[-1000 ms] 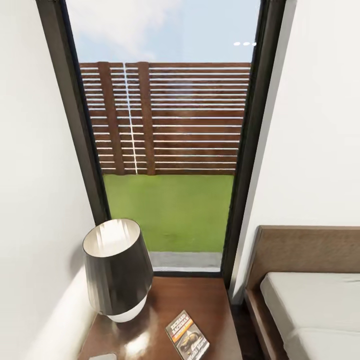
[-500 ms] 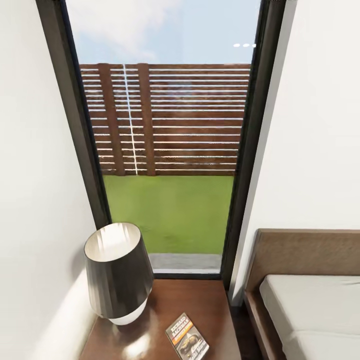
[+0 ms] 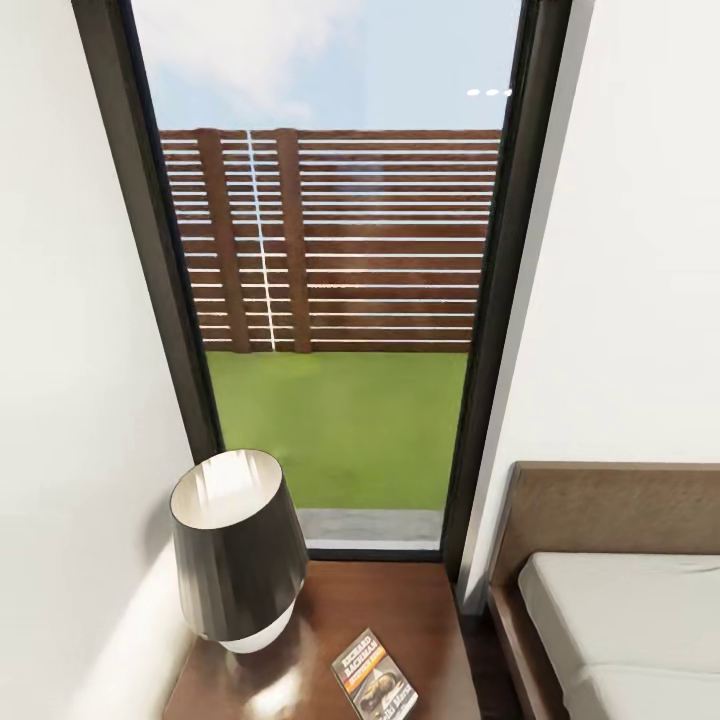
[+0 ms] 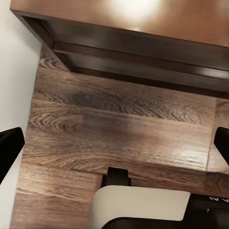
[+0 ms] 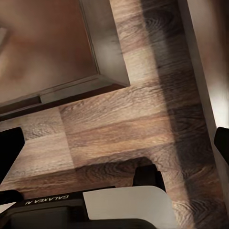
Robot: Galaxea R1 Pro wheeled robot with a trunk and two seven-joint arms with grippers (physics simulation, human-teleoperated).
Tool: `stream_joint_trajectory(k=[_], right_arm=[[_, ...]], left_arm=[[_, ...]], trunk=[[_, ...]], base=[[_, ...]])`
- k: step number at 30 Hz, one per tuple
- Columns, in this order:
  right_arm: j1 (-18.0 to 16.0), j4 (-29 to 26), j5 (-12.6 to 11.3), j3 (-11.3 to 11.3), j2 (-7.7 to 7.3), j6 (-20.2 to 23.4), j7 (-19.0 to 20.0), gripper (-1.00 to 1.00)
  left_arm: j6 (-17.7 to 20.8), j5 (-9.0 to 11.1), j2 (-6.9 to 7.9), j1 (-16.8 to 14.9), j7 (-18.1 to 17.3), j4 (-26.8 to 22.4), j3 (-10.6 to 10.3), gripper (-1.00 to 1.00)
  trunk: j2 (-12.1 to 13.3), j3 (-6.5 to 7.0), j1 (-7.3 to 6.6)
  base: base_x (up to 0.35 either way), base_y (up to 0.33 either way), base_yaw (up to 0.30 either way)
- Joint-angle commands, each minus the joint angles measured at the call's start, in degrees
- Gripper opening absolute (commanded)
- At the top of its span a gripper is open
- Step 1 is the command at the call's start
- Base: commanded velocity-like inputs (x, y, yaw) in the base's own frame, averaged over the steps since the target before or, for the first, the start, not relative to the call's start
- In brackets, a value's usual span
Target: In the bedroom, move the book from the bed onto either nightstand, and place the two sandals side by side next to the bed.
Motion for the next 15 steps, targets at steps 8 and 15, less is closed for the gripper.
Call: stream_joint_trajectory(k=[8, 15], right_arm=[[-0.09, 0.21, -0.62, 0.52, 0.04, -0.01, 0.37, 1.00], [-0.09, 0.25, -0.63, 0.53, 0.04, -0.01, 0.37, 1.00]], left_arm=[[-0.23, 0.62, -0.03, -0.04, -0.35, 0.12, -0.03, 1.00], [-0.24, 0.62, -0.11, -0.04, -0.36, 0.12, 0.01, 1.00]], trunk=[[-0.04, -0.06, 0.00], [-0.04, -0.06, 0.00]], base=[[0.000, 0.000, 0.000], [0.000, 0.000, 0.000]])
